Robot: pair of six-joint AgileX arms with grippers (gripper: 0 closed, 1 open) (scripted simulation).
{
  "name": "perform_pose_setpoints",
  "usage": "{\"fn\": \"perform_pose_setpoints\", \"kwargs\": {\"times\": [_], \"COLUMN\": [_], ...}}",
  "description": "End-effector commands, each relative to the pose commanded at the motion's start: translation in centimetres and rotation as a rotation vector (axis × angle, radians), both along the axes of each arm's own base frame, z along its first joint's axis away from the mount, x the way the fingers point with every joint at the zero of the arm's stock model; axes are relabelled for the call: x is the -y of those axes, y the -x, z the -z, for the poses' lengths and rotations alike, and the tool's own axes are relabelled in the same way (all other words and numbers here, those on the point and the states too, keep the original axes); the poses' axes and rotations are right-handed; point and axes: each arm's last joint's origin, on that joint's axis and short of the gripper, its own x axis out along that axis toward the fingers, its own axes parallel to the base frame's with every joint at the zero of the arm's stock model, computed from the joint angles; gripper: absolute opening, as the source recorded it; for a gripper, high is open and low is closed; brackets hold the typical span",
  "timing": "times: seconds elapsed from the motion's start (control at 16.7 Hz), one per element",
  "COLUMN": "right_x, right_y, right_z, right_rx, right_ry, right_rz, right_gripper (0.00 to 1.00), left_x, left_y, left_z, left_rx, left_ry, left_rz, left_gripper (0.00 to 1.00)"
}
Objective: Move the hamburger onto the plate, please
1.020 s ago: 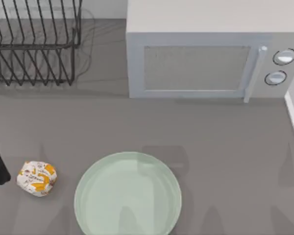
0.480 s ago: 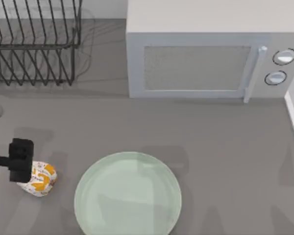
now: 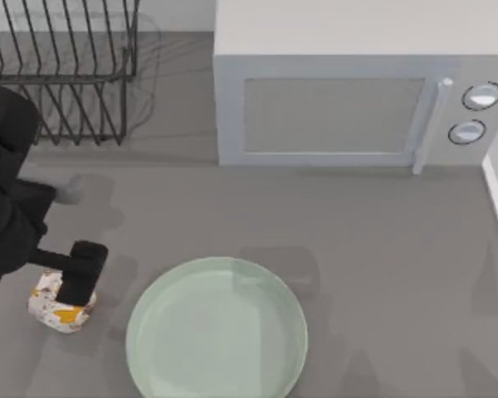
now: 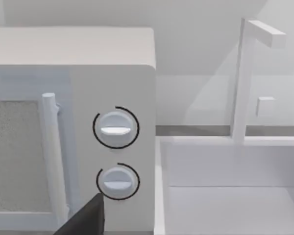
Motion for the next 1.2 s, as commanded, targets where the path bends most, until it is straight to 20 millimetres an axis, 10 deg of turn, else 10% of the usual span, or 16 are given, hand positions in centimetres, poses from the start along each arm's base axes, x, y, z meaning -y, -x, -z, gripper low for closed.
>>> {"fn": "perform_pose_setpoints", "kwargs": {"times": [0.72,1.2], "right_x": [0.0,0.0], "right_y": [0.0,0.0], "right_z": [0.0,0.0], "right_rx": [0.000,0.000], "right_ry": [0.000,0.000], "right_rz": [0.000,0.000], "right_gripper": [1.00,1.00], "left_x": [1.3,1.4], "left_y": [-2.6,-2.6], "left_z": [0.9,8.0], "left_rx": [-0.117,-0.111], "left_ry": [-0.028,-0.027], "left_rz": [0.035,0.037], "left_gripper": [1.00,1.00]}}
